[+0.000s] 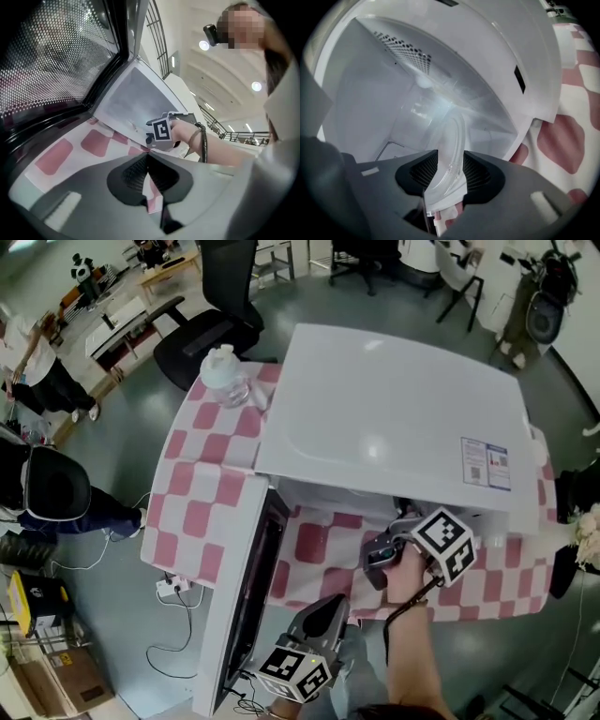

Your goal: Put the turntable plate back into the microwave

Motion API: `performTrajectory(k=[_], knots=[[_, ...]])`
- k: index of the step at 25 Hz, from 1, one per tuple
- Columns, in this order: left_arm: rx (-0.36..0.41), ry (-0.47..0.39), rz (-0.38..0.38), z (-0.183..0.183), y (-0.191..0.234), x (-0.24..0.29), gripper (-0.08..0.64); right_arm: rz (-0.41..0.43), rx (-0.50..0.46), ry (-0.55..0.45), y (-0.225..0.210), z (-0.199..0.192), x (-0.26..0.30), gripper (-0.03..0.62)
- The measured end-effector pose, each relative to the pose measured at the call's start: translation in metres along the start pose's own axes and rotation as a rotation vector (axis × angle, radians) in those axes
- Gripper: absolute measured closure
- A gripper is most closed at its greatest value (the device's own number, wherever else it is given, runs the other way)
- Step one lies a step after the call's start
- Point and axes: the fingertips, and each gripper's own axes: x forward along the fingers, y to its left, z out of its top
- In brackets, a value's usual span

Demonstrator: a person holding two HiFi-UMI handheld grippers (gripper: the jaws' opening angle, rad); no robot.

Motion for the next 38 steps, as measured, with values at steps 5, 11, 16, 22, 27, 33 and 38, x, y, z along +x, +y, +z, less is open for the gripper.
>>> performTrajectory(k=[5, 11, 16, 22, 27, 33, 38], knots=[[-0.005, 0.012, -0.025, -0.003, -0.006, 0.003, 0.56, 0.004, 0.013, 0.013, -0.004, 0.0, -0.002, 0.434], [0.002, 0.024, -0.04, -0.006, -0.013, 0.006, 0.56, 0.01, -0.029, 0.007, -0.002, 0.0, -0.007, 0.435], [0.011, 0.026, -0.031, -0.007, -0.014, 0.004, 0.56, 0.021, -0.094, 0.007, 0.002, 0.001, -0.015, 0.436], [0.03, 0.026, -0.01, -0.003, -0.019, 0.001, 0.56, 0.037, -0.186, 0.072, 0.007, -0.014, -0.031, 0.436], [0.064, 0.025, 0.014, 0.004, -0.029, -0.005, 0.56, 0.09, -0.352, 0.13, 0.02, -0.026, -0.062, 0.436], [0.135, 0.01, 0.031, 0.021, -0.048, -0.011, 0.56, 0.242, -0.556, 0.16, 0.049, -0.029, -0.115, 0.44], [0.226, -0.015, 0.056, 0.048, -0.065, -0.007, 0.56, 0.267, -0.717, 0.111, 0.063, -0.013, -0.151, 0.523]])
